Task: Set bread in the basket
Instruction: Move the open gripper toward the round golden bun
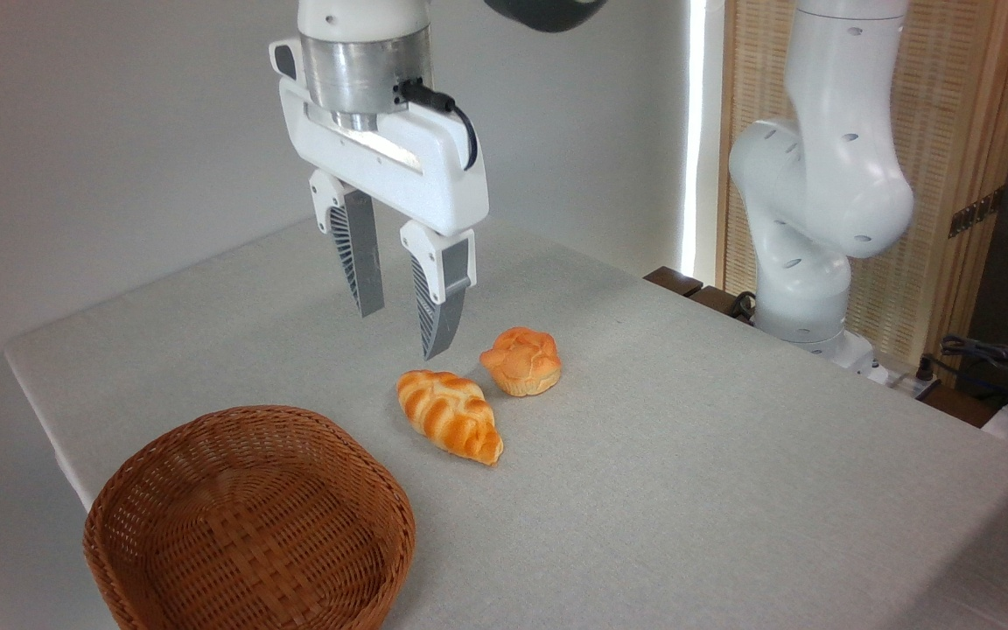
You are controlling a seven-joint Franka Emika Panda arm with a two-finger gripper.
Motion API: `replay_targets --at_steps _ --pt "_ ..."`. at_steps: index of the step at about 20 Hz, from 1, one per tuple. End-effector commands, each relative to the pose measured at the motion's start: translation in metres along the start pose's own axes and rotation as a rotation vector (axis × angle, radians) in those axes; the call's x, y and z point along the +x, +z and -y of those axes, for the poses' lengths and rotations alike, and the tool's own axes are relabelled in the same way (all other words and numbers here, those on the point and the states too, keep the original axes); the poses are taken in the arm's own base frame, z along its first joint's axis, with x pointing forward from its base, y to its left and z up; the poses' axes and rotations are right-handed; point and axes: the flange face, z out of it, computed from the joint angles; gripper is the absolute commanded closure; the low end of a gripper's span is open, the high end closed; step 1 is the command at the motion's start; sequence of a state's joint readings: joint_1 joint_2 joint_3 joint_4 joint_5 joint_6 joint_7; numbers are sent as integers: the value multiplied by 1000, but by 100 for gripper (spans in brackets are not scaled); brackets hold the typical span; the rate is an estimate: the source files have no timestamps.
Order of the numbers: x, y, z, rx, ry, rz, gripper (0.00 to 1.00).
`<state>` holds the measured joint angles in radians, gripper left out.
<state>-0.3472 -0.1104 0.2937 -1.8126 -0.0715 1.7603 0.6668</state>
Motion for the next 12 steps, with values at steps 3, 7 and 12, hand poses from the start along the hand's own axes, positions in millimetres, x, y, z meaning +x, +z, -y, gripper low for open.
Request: replay_targets --at_steps 3,7,12 --pt "-7 25 -29 -46 59 26 0" --pt "-3 49 -56 -74 124 68 0" --pt "-17 68 -74 -112 180 97 0"
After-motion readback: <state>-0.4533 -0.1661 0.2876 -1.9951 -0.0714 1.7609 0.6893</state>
